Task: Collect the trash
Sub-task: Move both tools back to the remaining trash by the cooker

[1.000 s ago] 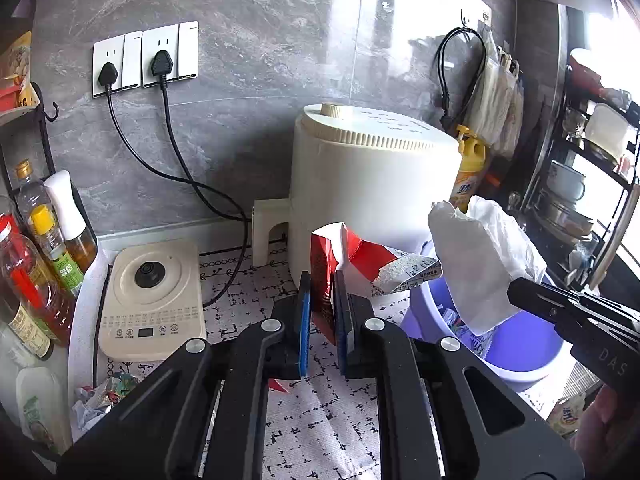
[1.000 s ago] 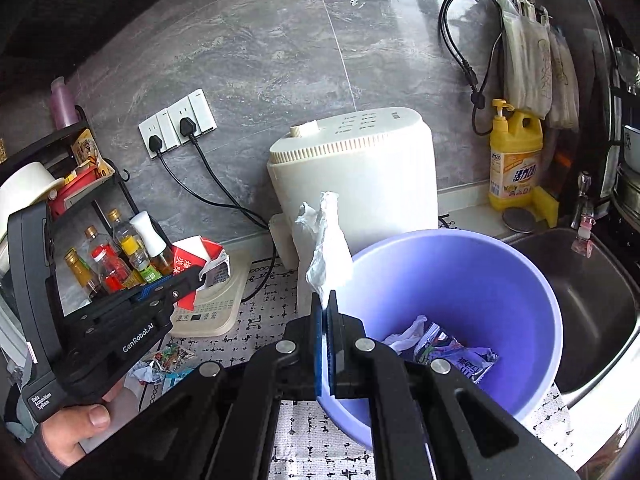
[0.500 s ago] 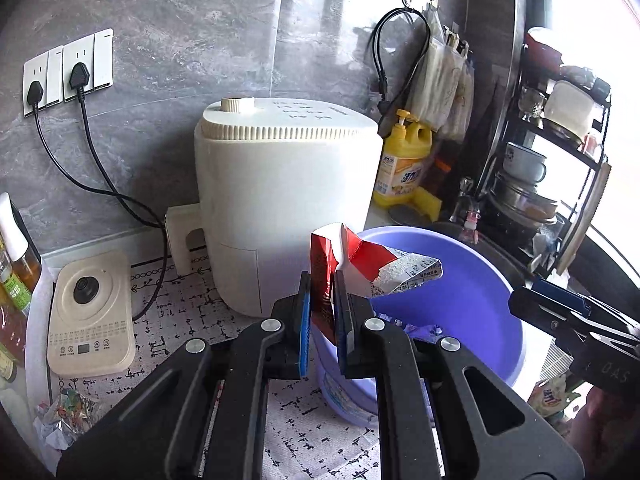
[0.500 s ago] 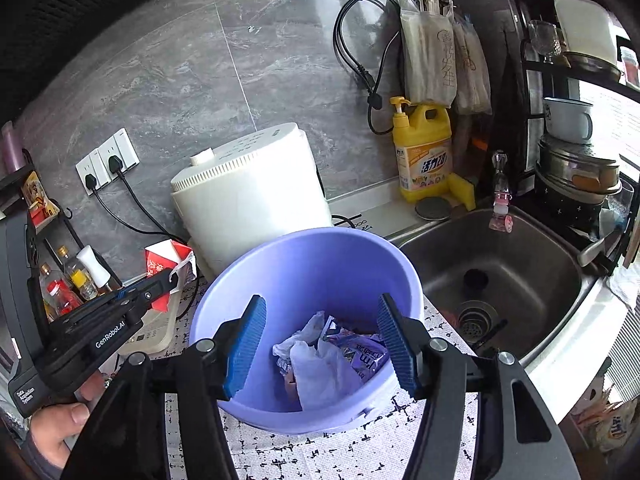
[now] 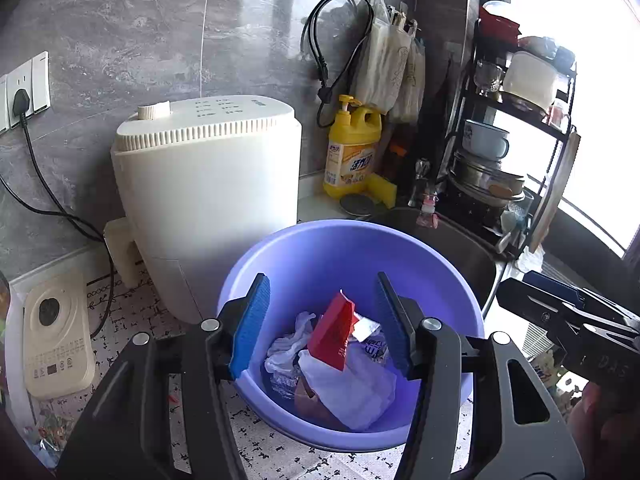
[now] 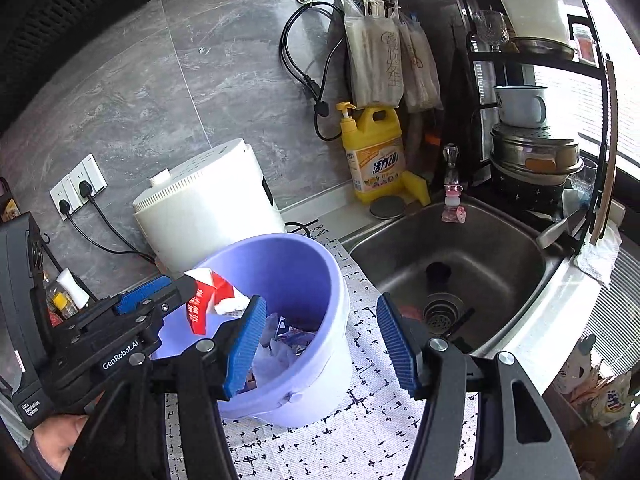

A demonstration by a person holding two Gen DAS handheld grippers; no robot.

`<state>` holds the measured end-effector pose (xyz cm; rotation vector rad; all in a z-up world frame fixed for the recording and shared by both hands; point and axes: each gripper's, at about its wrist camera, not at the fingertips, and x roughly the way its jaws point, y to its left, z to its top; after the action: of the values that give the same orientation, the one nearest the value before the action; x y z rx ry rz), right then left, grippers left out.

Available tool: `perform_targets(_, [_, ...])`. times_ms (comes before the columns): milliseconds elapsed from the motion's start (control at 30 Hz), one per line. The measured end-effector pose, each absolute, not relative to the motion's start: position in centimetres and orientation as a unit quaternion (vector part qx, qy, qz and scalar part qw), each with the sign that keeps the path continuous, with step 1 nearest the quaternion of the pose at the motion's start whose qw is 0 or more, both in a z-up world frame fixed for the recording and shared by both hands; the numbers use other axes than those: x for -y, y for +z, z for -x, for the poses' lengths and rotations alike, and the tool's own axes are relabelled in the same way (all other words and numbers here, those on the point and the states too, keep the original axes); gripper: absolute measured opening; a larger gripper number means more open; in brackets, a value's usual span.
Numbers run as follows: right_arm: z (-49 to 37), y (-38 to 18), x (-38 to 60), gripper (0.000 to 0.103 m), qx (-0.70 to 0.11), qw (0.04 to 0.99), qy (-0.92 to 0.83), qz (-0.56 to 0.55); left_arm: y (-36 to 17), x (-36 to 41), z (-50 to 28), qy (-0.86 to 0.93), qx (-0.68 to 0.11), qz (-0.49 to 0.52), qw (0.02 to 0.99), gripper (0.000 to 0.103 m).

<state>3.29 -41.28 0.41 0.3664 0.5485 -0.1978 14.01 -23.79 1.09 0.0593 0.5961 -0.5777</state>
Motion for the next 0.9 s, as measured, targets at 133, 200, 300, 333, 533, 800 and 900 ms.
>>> perform_targets(133, [-3.5, 0.4, 40.5, 0.058, -0.270, 0.942, -0.086, -0.181, 1.2, 21.9, -14.5, -0.249, -0.292, -0.025, 0.923, 0.073])
perform_targets(200, [-3.8, 0.4, 39.7, 0.058, -0.271, 0.943, -0.075, -0.179, 1.3, 20.7, -14.6, -0.234, -0.290, -0.021, 0.928, 0.078])
perform_targets(300, [-4.6, 0.4, 38.3, 0.059, -0.274, 0.944, -0.055, -0.174, 1.6, 18.7, -14.5, -0.210, -0.286, -0.018, 0.935, 0.085])
perform_targets(333, [-4.9, 0.3, 37.7, 0.059, -0.276, 0.944, -0.047, -0.173, 1.6, 18.1, -14.5, -0.202, -0.285, -0.019, 0.937, 0.087])
perform_targets(533, [-6.5, 0.3, 34.0, 0.080, -0.280, 0.947, -0.004, -0.157, 1.6, 13.0, -14.1, -0.144, -0.285, -0.006, 0.948, 0.095])
perform_targets(800, [-8.5, 0.4, 28.7, 0.095, -0.284, 0.946, 0.069, -0.138, 1.6, 6.6, -12.8, -0.059, -0.283, 0.012, 0.957, 0.097])
perform_targets(900, [-9.1, 0.3, 26.8, 0.095, -0.287, 0.944, 0.096, -0.131, 1.6, 4.8, -12.1, -0.032, -0.282, 0.015, 0.959, 0.097])
